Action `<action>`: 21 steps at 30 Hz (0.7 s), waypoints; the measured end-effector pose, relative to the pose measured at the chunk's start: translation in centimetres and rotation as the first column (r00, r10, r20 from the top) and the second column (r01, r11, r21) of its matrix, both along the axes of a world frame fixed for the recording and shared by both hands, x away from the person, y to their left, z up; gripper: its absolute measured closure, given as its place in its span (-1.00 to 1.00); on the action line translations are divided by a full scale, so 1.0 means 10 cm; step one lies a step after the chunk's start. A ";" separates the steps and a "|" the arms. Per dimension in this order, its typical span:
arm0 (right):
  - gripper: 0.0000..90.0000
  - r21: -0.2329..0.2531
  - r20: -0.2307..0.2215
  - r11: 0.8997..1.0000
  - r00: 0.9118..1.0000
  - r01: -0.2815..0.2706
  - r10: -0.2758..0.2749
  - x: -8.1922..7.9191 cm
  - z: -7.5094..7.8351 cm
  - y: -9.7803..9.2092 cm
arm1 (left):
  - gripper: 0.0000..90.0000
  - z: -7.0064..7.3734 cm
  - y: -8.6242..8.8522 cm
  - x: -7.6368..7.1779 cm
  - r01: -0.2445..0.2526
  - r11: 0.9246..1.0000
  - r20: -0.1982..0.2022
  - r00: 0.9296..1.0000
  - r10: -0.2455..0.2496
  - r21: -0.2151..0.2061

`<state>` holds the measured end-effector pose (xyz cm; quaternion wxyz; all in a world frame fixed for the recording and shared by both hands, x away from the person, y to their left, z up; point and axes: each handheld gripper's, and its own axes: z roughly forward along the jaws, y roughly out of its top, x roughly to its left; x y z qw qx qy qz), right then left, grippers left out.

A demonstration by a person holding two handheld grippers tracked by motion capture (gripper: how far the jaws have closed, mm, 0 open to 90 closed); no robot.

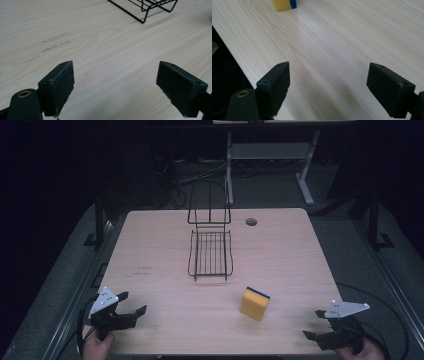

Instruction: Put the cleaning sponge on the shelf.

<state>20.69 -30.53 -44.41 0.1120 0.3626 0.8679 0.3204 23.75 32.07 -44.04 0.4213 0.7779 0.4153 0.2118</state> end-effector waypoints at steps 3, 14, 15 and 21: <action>-0.59 -0.004 0.001 1.000 1.000 -0.009 0.009 0.00 0.01 0.02 | -0.68 0.00 0.00 0.00 -0.001 1.000 0.001 1.000 0.001 -0.001; -0.59 -0.005 0.003 0.999 0.999 -0.039 0.039 0.00 0.04 0.13 | -0.68 0.00 -0.01 -0.02 0.006 1.000 0.006 1.000 -0.006 -0.005; -0.60 -0.008 0.005 0.999 0.999 -0.042 0.042 0.00 0.04 0.14 | -0.68 0.00 -0.01 -0.02 0.007 1.000 0.005 1.000 -0.007 -0.005; -0.60 -0.013 0.001 0.998 0.998 -0.068 0.068 0.01 0.05 0.23 | -0.68 0.00 -0.01 -0.02 0.010 1.000 0.003 1.000 -0.010 -0.004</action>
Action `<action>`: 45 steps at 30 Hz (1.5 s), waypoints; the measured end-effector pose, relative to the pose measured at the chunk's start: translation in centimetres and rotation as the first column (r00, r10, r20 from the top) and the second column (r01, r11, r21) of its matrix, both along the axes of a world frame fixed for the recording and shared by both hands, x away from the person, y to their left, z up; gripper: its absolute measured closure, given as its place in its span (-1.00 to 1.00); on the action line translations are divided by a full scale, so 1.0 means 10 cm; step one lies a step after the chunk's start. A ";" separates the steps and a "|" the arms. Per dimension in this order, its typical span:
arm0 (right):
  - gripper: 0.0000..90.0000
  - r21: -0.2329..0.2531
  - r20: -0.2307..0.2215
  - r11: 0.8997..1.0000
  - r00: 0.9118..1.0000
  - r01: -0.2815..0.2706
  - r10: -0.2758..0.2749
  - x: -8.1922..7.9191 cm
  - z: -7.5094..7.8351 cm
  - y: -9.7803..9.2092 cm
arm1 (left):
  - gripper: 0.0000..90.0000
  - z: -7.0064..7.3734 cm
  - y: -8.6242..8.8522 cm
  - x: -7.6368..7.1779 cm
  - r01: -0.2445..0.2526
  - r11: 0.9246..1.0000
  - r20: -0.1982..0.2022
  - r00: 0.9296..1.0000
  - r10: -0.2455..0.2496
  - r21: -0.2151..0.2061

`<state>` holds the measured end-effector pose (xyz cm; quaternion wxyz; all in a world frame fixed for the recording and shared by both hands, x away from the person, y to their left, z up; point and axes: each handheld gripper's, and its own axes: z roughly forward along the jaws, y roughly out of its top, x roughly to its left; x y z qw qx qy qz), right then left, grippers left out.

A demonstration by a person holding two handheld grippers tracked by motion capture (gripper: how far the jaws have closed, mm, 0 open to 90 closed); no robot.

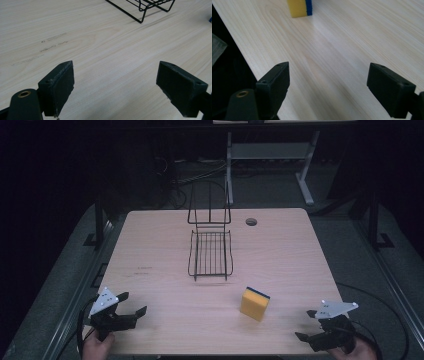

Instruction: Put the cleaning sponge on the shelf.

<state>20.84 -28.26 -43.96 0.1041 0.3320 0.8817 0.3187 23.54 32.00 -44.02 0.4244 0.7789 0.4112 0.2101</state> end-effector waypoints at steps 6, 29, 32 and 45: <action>-0.60 -0.001 -0.005 1.000 1.000 -0.028 0.028 0.01 0.00 0.09 | -0.69 0.00 0.01 0.00 -0.005 1.000 0.000 1.000 0.005 -0.001; -0.61 -0.019 -0.013 0.996 0.997 -0.082 0.082 0.04 0.03 0.31 | -0.69 0.00 0.03 -0.01 -0.008 1.000 0.004 1.000 0.008 -0.003; -0.61 -0.022 -0.013 0.996 0.996 -0.088 0.088 0.05 0.04 0.34 | -0.68 0.01 0.03 -0.01 -0.010 1.000 0.004 1.000 0.010 -0.003; -0.61 -0.031 -0.018 0.994 0.994 -0.109 0.109 0.06 0.05 0.44 | -0.69 0.01 0.03 -0.02 -0.011 1.000 0.006 1.000 0.011 -0.002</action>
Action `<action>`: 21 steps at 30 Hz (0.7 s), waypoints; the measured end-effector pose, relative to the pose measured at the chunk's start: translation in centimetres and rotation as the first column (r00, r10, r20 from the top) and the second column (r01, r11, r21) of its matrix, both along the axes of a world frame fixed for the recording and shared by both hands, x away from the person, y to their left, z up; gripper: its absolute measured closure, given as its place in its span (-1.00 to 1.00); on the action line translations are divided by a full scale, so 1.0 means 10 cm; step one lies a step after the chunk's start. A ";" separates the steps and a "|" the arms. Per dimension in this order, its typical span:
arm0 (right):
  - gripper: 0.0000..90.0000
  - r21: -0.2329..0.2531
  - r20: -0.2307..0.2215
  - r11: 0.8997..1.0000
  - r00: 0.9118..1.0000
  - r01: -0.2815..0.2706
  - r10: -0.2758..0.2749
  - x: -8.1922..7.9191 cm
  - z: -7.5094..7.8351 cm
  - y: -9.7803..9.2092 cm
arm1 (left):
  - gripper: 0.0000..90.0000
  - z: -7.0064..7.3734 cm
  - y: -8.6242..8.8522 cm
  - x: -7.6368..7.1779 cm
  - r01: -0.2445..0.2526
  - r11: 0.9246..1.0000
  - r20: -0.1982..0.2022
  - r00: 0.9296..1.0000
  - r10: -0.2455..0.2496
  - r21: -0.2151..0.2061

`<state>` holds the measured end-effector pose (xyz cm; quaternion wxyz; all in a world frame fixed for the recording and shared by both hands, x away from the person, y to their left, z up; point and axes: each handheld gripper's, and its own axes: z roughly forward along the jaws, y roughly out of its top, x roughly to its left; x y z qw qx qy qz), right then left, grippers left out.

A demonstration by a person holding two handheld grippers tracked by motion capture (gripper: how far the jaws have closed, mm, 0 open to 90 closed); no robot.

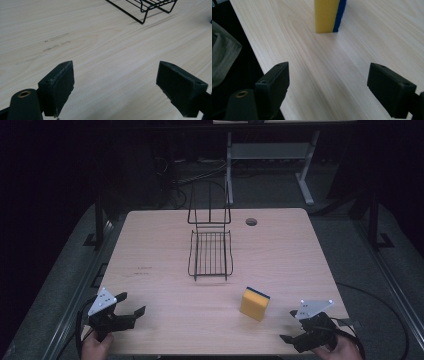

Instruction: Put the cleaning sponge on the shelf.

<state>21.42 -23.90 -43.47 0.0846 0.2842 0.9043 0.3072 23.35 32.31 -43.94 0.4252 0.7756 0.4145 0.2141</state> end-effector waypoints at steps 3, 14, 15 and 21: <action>-0.61 -0.004 -0.003 1.000 1.000 -0.005 0.005 0.00 0.01 0.02 | -0.68 0.00 -0.01 0.00 0.001 1.000 -0.001 1.000 -0.001 -0.001; -0.62 -0.005 0.003 0.999 1.000 -0.031 0.031 0.04 0.05 0.15 | -0.68 0.00 -0.01 0.00 0.002 1.000 0.000 1.000 -0.002 -0.003; -0.62 -0.002 0.005 0.999 0.999 -0.034 0.034 0.04 0.05 0.16 | -0.68 0.00 -0.01 0.00 0.002 1.000 0.002 1.000 -0.002 -0.002; -0.62 -0.012 0.003 0.999 0.999 -0.040 0.040 0.08 0.06 0.21 | -0.68 0.00 0.01 0.00 0.002 1.000 0.001 1.000 -0.002 -0.002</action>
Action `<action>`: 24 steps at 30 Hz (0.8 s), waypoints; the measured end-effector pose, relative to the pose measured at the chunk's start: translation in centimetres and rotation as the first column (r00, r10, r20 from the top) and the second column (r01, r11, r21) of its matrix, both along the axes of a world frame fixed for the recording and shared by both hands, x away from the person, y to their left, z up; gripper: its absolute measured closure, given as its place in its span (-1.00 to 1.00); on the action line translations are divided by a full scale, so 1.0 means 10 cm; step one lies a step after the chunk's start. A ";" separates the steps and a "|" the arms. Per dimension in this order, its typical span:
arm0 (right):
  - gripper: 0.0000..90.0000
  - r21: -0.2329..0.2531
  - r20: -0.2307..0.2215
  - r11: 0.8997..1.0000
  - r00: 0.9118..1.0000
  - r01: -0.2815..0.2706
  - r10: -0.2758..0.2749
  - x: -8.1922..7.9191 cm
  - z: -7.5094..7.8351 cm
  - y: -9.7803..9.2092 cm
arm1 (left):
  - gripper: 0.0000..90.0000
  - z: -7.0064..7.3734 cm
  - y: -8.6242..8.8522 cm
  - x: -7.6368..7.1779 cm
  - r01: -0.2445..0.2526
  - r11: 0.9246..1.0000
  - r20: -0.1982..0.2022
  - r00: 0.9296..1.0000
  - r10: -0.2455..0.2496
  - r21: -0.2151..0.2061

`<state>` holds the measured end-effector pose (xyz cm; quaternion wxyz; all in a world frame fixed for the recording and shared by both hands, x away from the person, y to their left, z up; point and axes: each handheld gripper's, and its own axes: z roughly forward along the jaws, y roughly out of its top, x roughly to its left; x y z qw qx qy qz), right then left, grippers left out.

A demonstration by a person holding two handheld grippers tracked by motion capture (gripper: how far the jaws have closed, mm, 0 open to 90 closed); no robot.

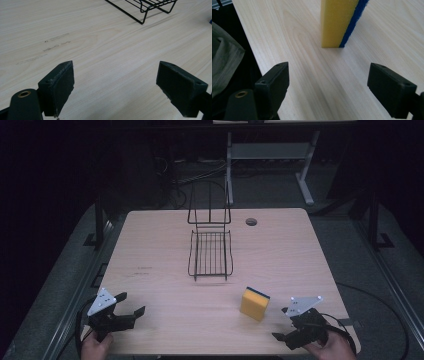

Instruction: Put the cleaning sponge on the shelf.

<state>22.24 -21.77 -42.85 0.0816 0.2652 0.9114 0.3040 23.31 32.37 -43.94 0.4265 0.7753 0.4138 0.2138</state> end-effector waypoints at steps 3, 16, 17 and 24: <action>-0.62 0.002 0.002 1.000 1.000 -0.002 0.002 0.02 0.01 0.02 | -0.68 0.00 -0.01 0.00 0.002 1.000 0.002 1.000 -0.002 -0.001; -0.62 -0.003 0.009 1.000 1.000 -0.020 0.020 0.09 0.06 0.12 | -0.69 0.00 0.00 -0.01 0.004 1.000 0.000 1.000 -0.004 0.001; -0.62 -0.003 0.009 1.000 1.000 -0.020 0.020 0.09 0.06 0.12 | -0.69 0.00 0.00 -0.01 0.004 1.000 0.000 1.000 -0.004 0.001; -0.63 0.000 0.014 0.999 0.999 -0.032 0.032 0.13 0.08 0.17 | -0.68 0.01 0.00 -0.01 0.004 1.000 0.001 1.000 -0.004 0.001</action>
